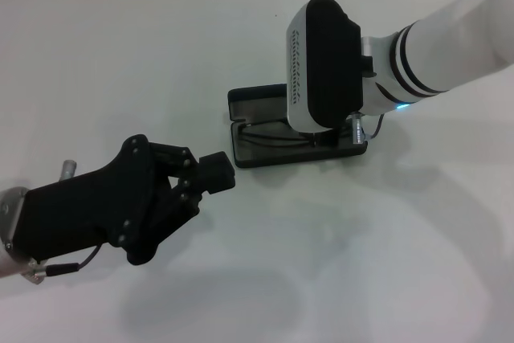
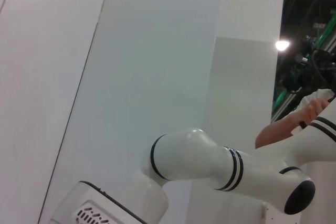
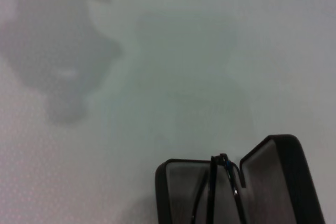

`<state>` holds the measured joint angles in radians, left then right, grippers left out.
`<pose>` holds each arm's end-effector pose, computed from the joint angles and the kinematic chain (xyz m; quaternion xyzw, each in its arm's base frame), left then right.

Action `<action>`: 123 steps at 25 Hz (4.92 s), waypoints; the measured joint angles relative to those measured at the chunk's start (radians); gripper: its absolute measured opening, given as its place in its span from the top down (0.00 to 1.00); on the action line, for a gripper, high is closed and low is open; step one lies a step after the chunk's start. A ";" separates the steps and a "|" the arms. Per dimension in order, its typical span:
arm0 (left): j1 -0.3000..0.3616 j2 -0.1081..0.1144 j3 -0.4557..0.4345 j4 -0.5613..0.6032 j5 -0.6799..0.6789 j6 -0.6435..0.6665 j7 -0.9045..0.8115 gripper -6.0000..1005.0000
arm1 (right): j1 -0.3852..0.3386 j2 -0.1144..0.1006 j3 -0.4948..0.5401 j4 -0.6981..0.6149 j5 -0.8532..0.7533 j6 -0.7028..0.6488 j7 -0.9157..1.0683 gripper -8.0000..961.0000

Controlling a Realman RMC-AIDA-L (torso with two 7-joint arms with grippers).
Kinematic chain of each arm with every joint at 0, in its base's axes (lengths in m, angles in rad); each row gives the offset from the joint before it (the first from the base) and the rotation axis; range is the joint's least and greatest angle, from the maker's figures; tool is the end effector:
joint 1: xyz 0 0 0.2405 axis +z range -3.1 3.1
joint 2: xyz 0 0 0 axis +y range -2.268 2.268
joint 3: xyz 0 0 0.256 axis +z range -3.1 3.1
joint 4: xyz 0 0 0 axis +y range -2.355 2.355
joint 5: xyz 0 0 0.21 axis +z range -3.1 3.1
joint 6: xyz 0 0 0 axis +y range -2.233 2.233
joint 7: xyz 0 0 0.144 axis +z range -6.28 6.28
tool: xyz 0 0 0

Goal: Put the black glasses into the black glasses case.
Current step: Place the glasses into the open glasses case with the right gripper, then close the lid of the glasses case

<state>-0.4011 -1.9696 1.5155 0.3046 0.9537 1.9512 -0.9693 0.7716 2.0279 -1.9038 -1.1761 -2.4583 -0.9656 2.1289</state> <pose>-0.2382 0.2385 -0.0021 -0.8532 -0.1004 -0.5117 0.0046 0.1076 0.3793 -0.0915 -0.9610 -0.1263 -0.1641 0.1835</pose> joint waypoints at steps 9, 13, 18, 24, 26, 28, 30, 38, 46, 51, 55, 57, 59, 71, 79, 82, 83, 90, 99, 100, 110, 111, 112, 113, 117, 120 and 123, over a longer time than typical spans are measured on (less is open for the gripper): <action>-0.003 -0.002 0.000 -0.002 -0.001 -0.001 0.004 0.94 | 0.004 0.000 -0.004 0.004 -0.009 0.001 -0.009 0.93; -0.005 -0.002 -0.008 -0.010 -0.001 -0.008 0.003 0.94 | 0.008 0.000 -0.004 0.008 -0.011 0.002 -0.009 0.93; -0.005 -0.005 -0.023 -0.011 0.004 -0.009 -0.001 0.94 | 0.002 0.000 -0.007 0.010 -0.033 0.014 -0.009 0.93; -0.005 -0.005 -0.023 -0.010 0.003 -0.009 -0.003 0.94 | 0.001 0.000 -0.011 0.011 -0.039 0.019 -0.009 0.93; -0.005 -0.005 -0.023 -0.010 0.002 -0.009 -0.003 0.94 | 0.000 0.000 -0.012 0.012 -0.039 0.021 -0.009 0.92; -0.005 -0.005 -0.023 -0.010 0.001 -0.009 -0.003 0.94 | 0.000 0.000 -0.013 0.012 -0.039 0.021 -0.009 0.88; -0.005 -0.005 -0.023 -0.010 0.001 -0.009 -0.001 0.94 | 0.000 0.000 -0.015 0.012 -0.039 0.021 -0.009 0.85; 0.000 -0.005 -0.025 -0.011 0.000 -0.009 0.004 0.94 | -0.006 0.000 -0.025 -0.014 -0.038 0.019 -0.004 0.80; 0.001 -0.005 -0.025 -0.012 0.002 -0.007 0.006 0.94 | -0.043 0.000 -0.026 -0.058 -0.039 0.012 -0.003 0.80; 0.003 -0.005 -0.025 -0.012 0.005 -0.006 0.006 0.94 | -0.069 0.000 -0.026 -0.097 -0.039 -0.004 -0.002 0.80; 0.003 -0.004 -0.025 -0.012 0.006 -0.006 0.008 0.94 | -0.112 0.000 -0.026 -0.155 -0.039 -0.029 -0.001 0.80; 0.004 -0.002 -0.025 -0.012 0.006 -0.005 0.010 0.94 | -0.140 0.000 -0.026 -0.186 -0.039 -0.036 0.000 0.80; 0.004 0.000 -0.025 -0.011 0.005 -0.003 0.010 0.94 | -0.163 0.000 -0.025 -0.212 -0.039 -0.040 0.000 0.80; 0.005 0.014 -0.075 -0.006 0.004 -0.001 -0.008 0.94 | -0.395 -0.002 0.095 -0.442 0.118 -0.061 -0.014 0.80; -0.118 0.086 -0.180 0.049 0.020 -0.121 -0.163 0.94 | -0.541 -0.003 0.547 -0.425 0.515 -0.340 -0.145 0.80; -0.177 0.114 -0.180 0.092 0.063 -0.193 -0.228 0.94 | -0.567 -0.004 0.811 -0.298 0.685 -0.513 -0.244 0.80; -0.207 0.125 -0.180 0.113 0.091 -0.232 -0.265 0.94 | -0.576 -0.005 0.905 -0.251 0.728 -0.570 -0.280 0.80; -0.434 0.120 -0.182 0.157 0.414 -0.565 -0.495 0.91 | -0.626 -0.005 1.097 -0.039 0.758 -0.744 -0.440 0.80; -0.560 0.026 -0.182 0.180 0.729 -0.726 -0.639 0.77 | -0.620 -0.005 1.109 0.146 0.762 -0.747 -0.526 0.80; -0.563 0.018 -0.182 0.180 0.750 -0.734 -0.643 0.76 | -0.619 -0.006 1.109 0.155 0.762 -0.746 -0.530 0.80; -0.566 -0.030 -0.183 0.173 0.832 -0.794 -0.656 0.76 | -0.606 -0.006 1.101 0.218 0.753 -0.743 -0.565 0.80; -0.566 -0.034 -0.182 0.173 0.839 -0.803 -0.656 0.76 | -0.606 -0.006 1.101 0.219 0.753 -0.743 -0.565 0.80; -0.567 -0.038 -0.182 0.173 0.848 -0.813 -0.657 0.76 | -0.606 -0.006 1.101 0.222 0.753 -0.744 -0.566 0.80; -0.567 -0.043 -0.182 0.173 0.855 -0.820 -0.657 0.76 | -0.606 -0.006 1.101 0.224 0.753 -0.745 -0.566 0.80; -0.569 -0.060 -0.179 0.174 0.871 -0.854 -0.658 0.77 | -0.606 -0.006 1.102 0.231 0.752 -0.744 -0.568 0.80; -0.571 -0.065 -0.177 0.170 0.883 -0.874 -0.658 0.77 | -0.606 -0.006 1.104 0.232 0.752 -0.744 -0.569 0.80; -0.571 -0.068 -0.180 0.169 0.893 -0.877 -0.658 0.77 | -0.606 -0.006 1.105 0.232 0.752 -0.743 -0.570 0.80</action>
<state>-0.9721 -2.0375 1.3355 0.4738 1.8470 1.0746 -1.6274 0.1657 2.0217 -0.7983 -0.9437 -1.7059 -1.7088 1.5586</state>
